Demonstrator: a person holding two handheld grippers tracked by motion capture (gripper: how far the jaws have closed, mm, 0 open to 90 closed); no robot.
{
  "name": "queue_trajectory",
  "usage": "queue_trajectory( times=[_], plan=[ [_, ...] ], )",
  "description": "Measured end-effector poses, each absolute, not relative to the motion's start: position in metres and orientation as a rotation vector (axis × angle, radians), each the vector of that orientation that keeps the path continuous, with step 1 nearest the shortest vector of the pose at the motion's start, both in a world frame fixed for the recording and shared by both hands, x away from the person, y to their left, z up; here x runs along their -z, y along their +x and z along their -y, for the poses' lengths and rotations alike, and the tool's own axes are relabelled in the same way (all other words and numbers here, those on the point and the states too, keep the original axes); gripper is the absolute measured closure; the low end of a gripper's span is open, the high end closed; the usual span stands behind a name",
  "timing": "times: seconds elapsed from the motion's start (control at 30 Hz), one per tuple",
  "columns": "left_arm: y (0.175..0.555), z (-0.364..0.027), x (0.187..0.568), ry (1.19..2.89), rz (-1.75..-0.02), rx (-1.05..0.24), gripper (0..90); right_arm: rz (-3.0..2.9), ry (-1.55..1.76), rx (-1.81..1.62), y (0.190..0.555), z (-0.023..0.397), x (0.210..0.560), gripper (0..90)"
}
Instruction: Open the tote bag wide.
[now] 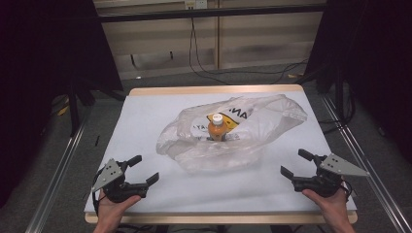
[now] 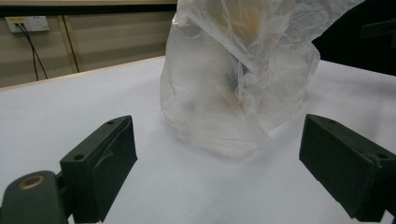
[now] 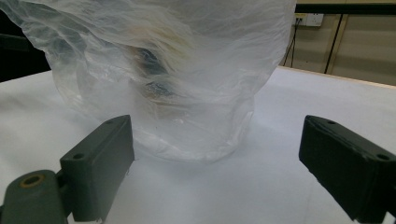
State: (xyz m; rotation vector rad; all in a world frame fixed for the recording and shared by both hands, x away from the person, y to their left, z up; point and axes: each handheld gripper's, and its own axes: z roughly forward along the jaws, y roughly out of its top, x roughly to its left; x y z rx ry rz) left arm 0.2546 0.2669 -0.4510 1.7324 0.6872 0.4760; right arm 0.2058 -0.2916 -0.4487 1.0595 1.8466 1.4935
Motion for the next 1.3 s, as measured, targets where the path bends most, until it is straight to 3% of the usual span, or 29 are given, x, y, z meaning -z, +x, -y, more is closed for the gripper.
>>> queue_trajectory(
  times=[0.1, 0.17, 0.2, 0.23, 0.37, 0.6, 0.83, 1.03, 1.3],
  plan=[
    [0.253, -0.264, 0.451, 1.73, -0.679, -0.467, 19.8, -1.859, 1.055, -1.508, 0.205, 0.291, 0.447, 20.2],
    [0.253, -0.263, 0.451, 1.725, -0.676, -0.46, 29.1, -1.868, 1.039, -1.529, 0.205, 0.292, 0.446, 33.0],
    [0.253, -0.266, 0.45, 1.775, -0.632, -0.463, 29.1, -1.868, 1.039, -1.529, 0.205, 0.292, 0.446, 33.0],
    [0.251, -0.265, 0.45, 1.767, -0.631, -0.445, 37.2, -1.869, 1.038, -1.551, 0.204, 0.291, 0.444, 45.8],
    [0.247, -0.263, 0.447, 1.768, -0.607, -0.42, 50.9, -1.88, 1.019, -1.597, 0.204, 0.292, 0.442, 65.3],
    [0.242, -0.26, 0.44, 1.765, -0.57, -0.359, 72.6, -1.915, 0.99, -1.636, 0.202, 0.289, 0.434, 85.7],
    [0.24, -0.25, 0.429, 1.781, -0.521, -0.3, 90.0, -1.953, 0.977, -1.669, 0.205, 0.283, 0.426, 90.0],
    [0.238, -0.242, 0.42, 1.77, -0.502, -0.285, 90.0, -1.973, 0.96, -1.69, 0.205, 0.273, 0.413, 90.0],
    [0.233, -0.209, 0.393, 1.778, -0.344, -0.237, 90.0, -1.989, 0.866, -1.742, 0.207, 0.26, 0.384, 90.0]
  ],
)
